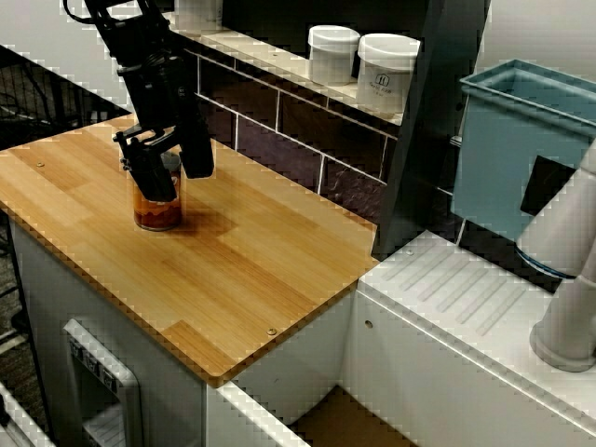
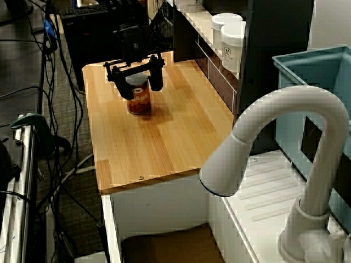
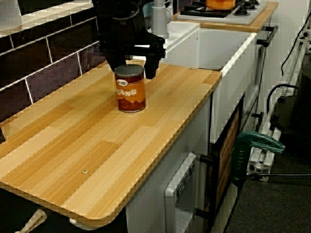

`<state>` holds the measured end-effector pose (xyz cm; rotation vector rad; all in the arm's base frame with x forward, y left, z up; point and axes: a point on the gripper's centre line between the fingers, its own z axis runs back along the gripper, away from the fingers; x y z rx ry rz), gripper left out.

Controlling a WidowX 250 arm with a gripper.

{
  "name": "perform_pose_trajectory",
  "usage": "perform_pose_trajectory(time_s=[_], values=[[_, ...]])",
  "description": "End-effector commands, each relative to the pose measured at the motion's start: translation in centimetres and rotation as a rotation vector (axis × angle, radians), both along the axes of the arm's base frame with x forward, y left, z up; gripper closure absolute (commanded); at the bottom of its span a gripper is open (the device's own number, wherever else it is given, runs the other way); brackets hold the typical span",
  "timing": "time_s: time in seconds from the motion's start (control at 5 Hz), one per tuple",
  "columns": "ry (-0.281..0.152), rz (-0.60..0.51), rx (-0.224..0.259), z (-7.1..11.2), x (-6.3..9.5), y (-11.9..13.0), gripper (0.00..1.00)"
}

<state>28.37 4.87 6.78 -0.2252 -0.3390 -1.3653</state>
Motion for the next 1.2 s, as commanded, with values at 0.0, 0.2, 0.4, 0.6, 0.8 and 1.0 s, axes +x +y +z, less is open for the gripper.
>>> perform_pose_trajectory(time_s=[0.0,0.2,0.4,0.6,0.8,1.0], values=[[0.0,0.0,0.0,0.0,0.0,0.0,0.0],[-0.044,0.007,0.059,-0.8,-0.2,-0.5,0.0],[-0.037,-0.004,0.116,-2.3,-0.4,-0.8,0.0],[-0.017,-0.021,0.136,-2.3,-0.1,-0.6,0.0],[-0.005,-0.017,0.125,-1.3,0.2,0.0,0.0],[0.013,-0.01,0.106,0.2,0.4,0.9,0.0]])
